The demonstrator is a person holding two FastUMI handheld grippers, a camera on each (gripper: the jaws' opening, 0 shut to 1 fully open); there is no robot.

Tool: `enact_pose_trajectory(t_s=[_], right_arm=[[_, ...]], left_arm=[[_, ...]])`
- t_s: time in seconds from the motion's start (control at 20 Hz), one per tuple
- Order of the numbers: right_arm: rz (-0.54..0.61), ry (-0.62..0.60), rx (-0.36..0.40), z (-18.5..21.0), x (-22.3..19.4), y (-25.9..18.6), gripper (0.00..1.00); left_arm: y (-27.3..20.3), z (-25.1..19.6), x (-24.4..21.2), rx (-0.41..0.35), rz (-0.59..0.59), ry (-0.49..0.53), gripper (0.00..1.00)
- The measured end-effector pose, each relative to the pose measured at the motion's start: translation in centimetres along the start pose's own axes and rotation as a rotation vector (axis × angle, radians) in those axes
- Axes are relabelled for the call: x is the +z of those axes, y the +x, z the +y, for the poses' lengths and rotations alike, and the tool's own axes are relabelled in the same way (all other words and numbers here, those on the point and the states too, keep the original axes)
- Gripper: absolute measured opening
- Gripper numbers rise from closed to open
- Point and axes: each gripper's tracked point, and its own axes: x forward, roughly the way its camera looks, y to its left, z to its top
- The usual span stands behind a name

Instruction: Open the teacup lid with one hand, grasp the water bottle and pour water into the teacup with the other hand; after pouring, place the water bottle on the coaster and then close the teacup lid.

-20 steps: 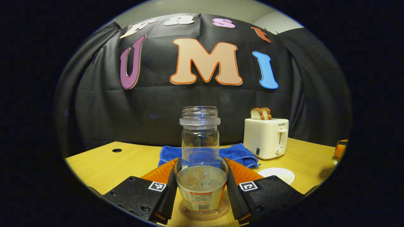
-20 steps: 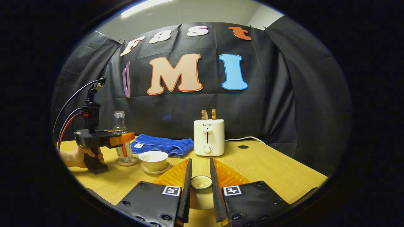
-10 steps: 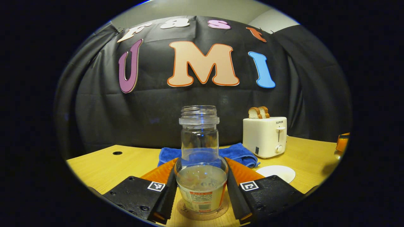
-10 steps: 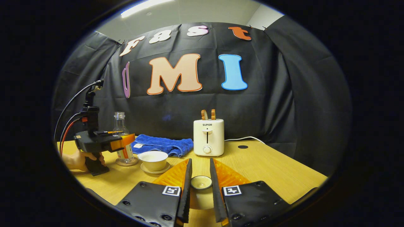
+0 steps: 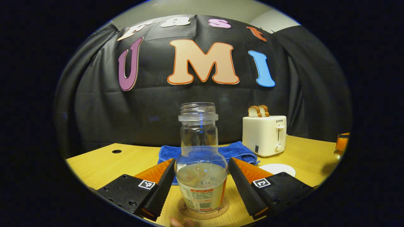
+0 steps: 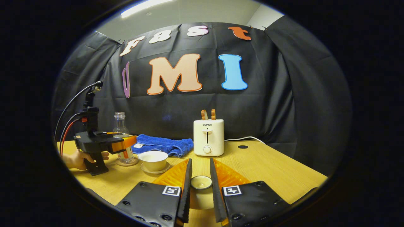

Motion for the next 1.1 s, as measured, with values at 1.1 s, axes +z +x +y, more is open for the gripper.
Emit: enact_pose_trajectory(t_s=[1.1], right_arm=[[-0.001,-0.002,-0.014,-0.1,0.0,-0.1,0.34]], left_arm=[[-10.2,-0.2,-0.1,0.004,0.003,-0.013,0.96]])
